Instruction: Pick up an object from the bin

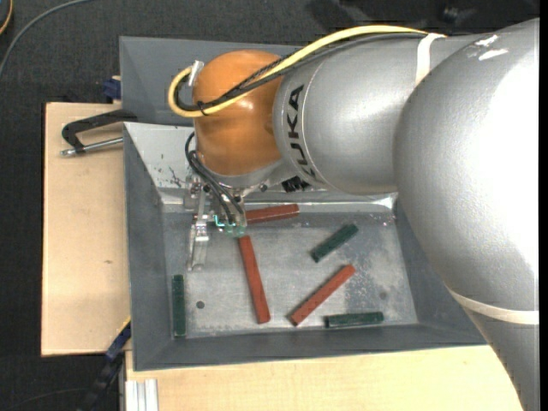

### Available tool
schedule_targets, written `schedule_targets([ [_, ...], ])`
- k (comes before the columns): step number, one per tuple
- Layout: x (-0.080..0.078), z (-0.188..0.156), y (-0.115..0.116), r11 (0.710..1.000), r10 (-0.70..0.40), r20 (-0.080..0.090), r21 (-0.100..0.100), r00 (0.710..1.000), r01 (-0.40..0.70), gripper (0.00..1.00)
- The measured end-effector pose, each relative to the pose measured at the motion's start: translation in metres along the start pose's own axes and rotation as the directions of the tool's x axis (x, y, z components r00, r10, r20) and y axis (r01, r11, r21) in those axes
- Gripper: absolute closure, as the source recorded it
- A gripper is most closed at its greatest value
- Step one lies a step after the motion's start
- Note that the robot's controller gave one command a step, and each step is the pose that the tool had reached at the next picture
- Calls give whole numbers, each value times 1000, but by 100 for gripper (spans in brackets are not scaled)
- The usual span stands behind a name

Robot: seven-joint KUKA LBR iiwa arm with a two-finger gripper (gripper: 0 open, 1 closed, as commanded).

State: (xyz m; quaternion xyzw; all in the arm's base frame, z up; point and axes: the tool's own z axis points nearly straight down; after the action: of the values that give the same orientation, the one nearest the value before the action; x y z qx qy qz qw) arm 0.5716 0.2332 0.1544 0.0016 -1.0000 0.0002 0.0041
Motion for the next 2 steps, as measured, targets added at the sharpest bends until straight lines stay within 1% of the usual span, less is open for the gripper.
schedule_targets([
  [1, -15, 85, -36, 966, -258, 4, 2, 966, 258, 0],
  [2, 24, 84, -125, 959, -285, 5, 4, 959, 285, 0],
])
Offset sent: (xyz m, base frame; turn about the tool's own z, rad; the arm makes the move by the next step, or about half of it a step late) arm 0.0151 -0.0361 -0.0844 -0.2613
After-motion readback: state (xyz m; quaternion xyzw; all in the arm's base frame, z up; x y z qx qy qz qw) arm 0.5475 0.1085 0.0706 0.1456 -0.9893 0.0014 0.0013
